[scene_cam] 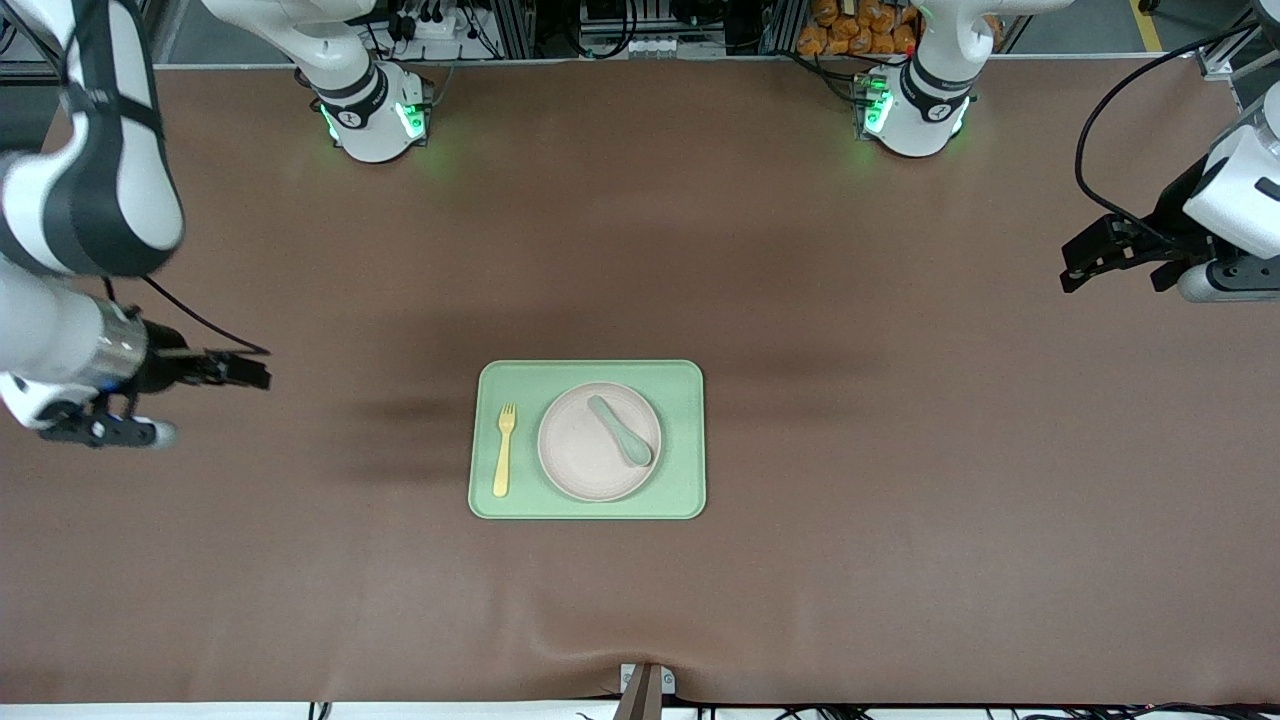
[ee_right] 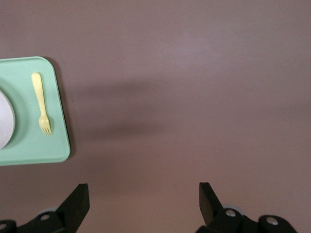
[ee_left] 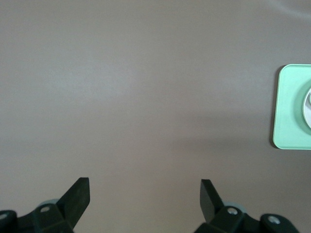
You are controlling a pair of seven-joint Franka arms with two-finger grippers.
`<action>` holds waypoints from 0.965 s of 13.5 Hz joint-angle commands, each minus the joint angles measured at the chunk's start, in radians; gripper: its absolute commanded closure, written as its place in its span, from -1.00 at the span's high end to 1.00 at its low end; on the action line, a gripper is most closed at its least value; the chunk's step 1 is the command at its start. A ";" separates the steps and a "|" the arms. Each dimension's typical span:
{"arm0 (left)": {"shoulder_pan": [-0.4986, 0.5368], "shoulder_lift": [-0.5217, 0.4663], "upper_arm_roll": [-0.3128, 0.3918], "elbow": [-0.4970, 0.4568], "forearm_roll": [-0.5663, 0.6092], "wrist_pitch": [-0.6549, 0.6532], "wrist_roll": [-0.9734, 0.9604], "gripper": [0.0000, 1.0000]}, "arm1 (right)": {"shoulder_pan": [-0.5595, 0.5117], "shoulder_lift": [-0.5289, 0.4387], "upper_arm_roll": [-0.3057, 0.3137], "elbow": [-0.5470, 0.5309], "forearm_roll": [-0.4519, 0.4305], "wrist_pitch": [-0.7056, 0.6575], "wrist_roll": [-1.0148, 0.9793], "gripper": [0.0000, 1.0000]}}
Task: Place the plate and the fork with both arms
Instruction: 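Open the right gripper and raise it away from the fork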
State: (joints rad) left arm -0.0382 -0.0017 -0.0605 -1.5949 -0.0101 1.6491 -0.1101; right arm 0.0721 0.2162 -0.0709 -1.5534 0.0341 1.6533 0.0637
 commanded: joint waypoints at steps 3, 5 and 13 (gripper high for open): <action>0.006 0.002 -0.004 0.010 0.004 -0.006 0.012 1.00 | -0.052 -0.240 0.013 -0.036 -0.051 -0.164 -0.050 1.00; 0.006 0.002 -0.002 0.010 0.004 -0.006 0.012 1.00 | -0.046 -0.265 -0.029 -0.028 -0.051 -0.199 -0.097 1.00; 0.009 0.006 -0.004 0.010 0.004 -0.006 0.012 1.00 | -0.080 -0.264 -0.030 -0.004 -0.049 -0.211 -0.119 1.00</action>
State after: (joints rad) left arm -0.0374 -0.0005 -0.0596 -1.5945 -0.0101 1.6491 -0.1101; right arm 0.0129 -0.0469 -0.1159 -1.5572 0.0002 1.4485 -0.0494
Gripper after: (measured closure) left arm 0.000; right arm 0.000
